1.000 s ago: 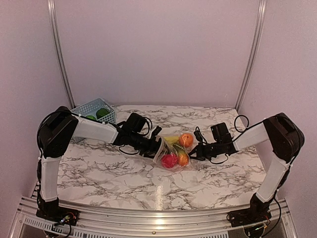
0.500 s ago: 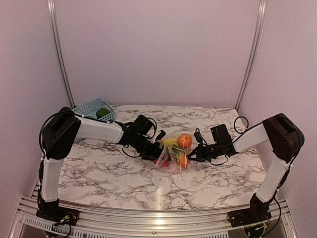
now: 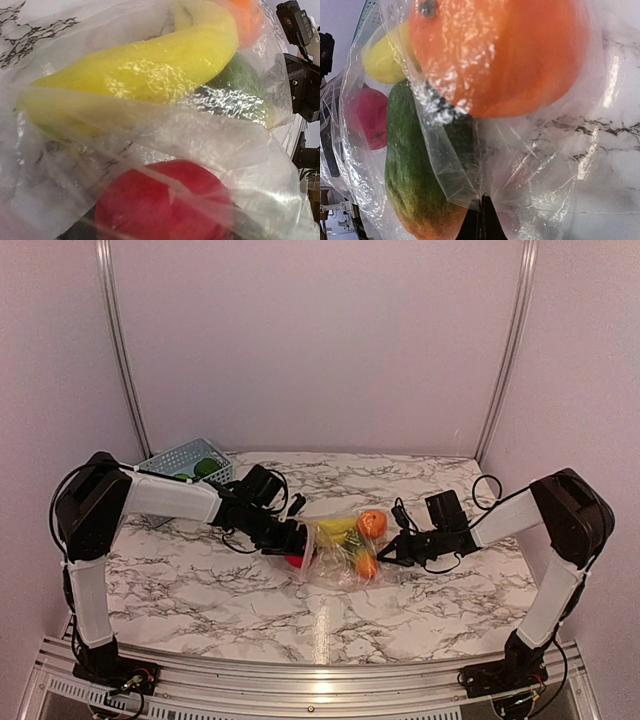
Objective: Open the zip-top bag and remove the fake food
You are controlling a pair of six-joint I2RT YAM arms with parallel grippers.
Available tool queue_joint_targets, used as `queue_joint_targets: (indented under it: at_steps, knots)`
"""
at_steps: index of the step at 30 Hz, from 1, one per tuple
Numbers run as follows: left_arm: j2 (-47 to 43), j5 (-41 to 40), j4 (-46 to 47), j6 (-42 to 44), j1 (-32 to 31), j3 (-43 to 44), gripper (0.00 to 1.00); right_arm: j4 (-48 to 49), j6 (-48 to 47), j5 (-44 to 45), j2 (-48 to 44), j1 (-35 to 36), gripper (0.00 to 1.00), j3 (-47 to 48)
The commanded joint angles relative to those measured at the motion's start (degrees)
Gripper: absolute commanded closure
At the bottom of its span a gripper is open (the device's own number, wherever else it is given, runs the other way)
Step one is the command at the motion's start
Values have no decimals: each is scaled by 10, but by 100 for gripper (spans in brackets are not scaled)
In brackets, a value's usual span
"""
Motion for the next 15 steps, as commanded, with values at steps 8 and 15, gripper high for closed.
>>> queue_joint_targets:
  at_steps: [8, 15]
  knots:
    - [-129, 44, 12, 6, 76, -100, 30, 14, 17, 0, -22, -7, 100, -8]
    - [-186, 62, 17, -11, 194, -102, 30, 15, 21, 1, -20, -10, 100, -7]
